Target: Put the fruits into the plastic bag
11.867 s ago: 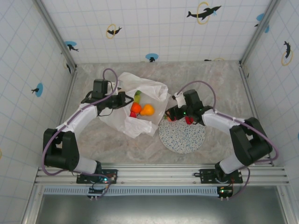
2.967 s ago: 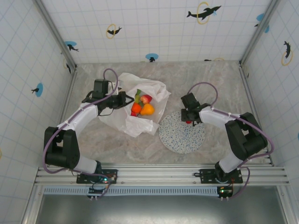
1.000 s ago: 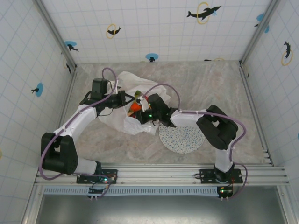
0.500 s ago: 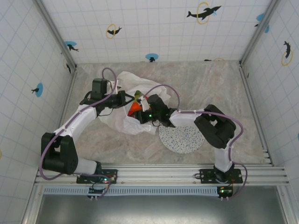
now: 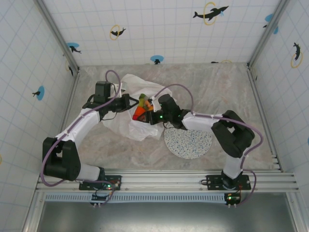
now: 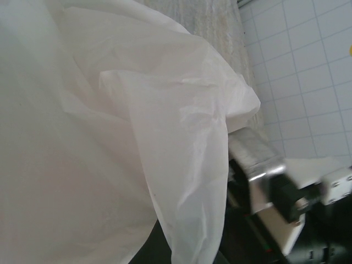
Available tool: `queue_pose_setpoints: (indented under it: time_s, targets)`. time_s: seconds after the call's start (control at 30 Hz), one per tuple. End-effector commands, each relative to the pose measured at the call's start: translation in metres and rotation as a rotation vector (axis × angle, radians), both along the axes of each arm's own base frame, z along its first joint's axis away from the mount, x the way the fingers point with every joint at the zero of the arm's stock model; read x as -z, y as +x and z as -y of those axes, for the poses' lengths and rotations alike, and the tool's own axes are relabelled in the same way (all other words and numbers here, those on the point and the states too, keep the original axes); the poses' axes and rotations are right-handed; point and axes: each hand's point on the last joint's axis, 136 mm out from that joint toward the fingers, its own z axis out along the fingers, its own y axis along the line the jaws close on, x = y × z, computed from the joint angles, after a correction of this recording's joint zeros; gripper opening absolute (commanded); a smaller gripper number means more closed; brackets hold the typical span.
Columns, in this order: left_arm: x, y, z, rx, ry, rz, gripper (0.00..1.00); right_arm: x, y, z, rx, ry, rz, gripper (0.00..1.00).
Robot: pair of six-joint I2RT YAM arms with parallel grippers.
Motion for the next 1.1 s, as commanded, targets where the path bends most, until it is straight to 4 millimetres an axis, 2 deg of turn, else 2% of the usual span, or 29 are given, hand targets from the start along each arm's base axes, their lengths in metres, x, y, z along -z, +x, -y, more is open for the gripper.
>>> queue_pose_setpoints:
  time_s: [0.0, 0.07, 0.1, 0.3, 0.4, 0.57, 0.7, 0.87, 1.07]
  targets:
    - [0.009, -0.003, 0.002, 0.019, 0.02, -0.004, 0.0, -0.01, 0.012, 0.03, 0.092, -0.124, 0.106, 0.69]
    - [0.011, -0.003, 0.002, 0.018, 0.02, -0.008, 0.0, -0.015, 0.021, 0.047, 0.153, -0.192, 0.16, 0.68]
    - [0.012, -0.003, 0.002, 0.018, 0.021, -0.01, 0.0, -0.01, 0.022, 0.058, 0.176, -0.249, 0.167, 0.68]
    - [0.013, -0.002, 0.002, 0.017, 0.024, -0.012, 0.0, -0.022, 0.029, 0.103, 0.278, -0.433, 0.298, 0.67]
    - [0.014, -0.003, 0.002, 0.016, 0.028, -0.014, 0.0, -0.032, 0.021, 0.117, 0.276, -0.444, 0.322, 0.68]
    - [0.015, -0.002, 0.001, 0.016, 0.03, -0.016, 0.0, -0.045, -0.006, 0.137, 0.23, -0.324, 0.316, 0.7]
    - [0.016, -0.002, 0.001, 0.014, 0.027, -0.019, 0.0, -0.036, -0.005, 0.165, 0.32, -0.246, 0.238, 0.7]
    - [0.017, -0.002, 0.001, 0.01, 0.029, -0.024, 0.0, -0.014, 0.012, 0.201, 0.508, -0.248, 0.132, 0.7]
    - [0.018, 0.0, 0.0, 0.002, 0.035, -0.027, 0.0, -0.006, 0.023, 0.217, 0.609, -0.215, 0.096, 0.72]
